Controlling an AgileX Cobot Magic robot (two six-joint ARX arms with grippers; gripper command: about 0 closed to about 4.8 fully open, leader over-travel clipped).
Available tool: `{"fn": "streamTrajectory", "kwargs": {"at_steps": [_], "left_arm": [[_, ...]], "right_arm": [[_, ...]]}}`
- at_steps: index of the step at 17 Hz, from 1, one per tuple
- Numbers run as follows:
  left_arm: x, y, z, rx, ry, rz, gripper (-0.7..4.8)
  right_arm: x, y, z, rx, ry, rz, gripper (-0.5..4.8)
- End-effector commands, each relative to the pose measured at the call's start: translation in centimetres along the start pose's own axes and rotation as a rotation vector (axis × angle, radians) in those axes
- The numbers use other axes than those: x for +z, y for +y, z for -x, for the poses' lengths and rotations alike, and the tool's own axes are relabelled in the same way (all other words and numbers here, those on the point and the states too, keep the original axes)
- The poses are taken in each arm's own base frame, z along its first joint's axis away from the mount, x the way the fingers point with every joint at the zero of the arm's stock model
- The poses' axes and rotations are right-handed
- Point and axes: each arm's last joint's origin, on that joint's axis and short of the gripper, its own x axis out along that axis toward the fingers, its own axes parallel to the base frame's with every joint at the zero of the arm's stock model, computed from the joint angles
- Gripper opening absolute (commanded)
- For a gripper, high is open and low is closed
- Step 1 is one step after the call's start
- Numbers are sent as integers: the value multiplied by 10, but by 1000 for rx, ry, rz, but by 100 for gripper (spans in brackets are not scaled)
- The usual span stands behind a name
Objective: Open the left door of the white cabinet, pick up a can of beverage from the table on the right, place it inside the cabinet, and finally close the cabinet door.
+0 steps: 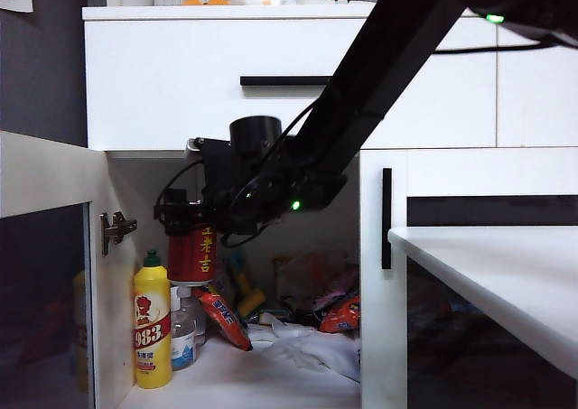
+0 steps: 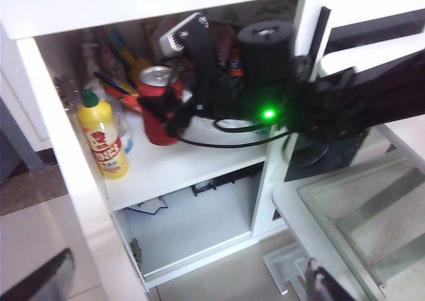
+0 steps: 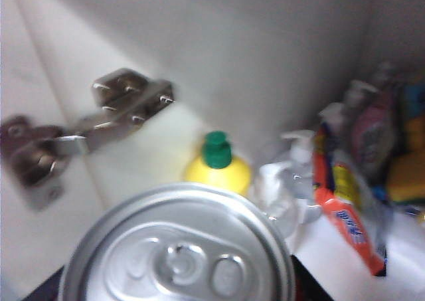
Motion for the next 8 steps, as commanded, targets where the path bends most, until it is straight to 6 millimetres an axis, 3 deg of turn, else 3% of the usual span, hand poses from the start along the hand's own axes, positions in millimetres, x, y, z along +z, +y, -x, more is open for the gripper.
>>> {"fn": "streamTrajectory", "kwargs": {"at_steps": [1, 4, 8], "left_arm": [[-1, 0, -1, -4, -3, 8, 479], [-4, 0, -1, -1, 27, 4, 479], [-7, 0, -2, 2, 56, 8, 479]], "right_arm": [[0, 4, -3, -36, -203, 3, 336], [-14, 0, -11, -48, -174, -44, 336], [-11, -5, -33, -78, -209, -45, 336]]}}
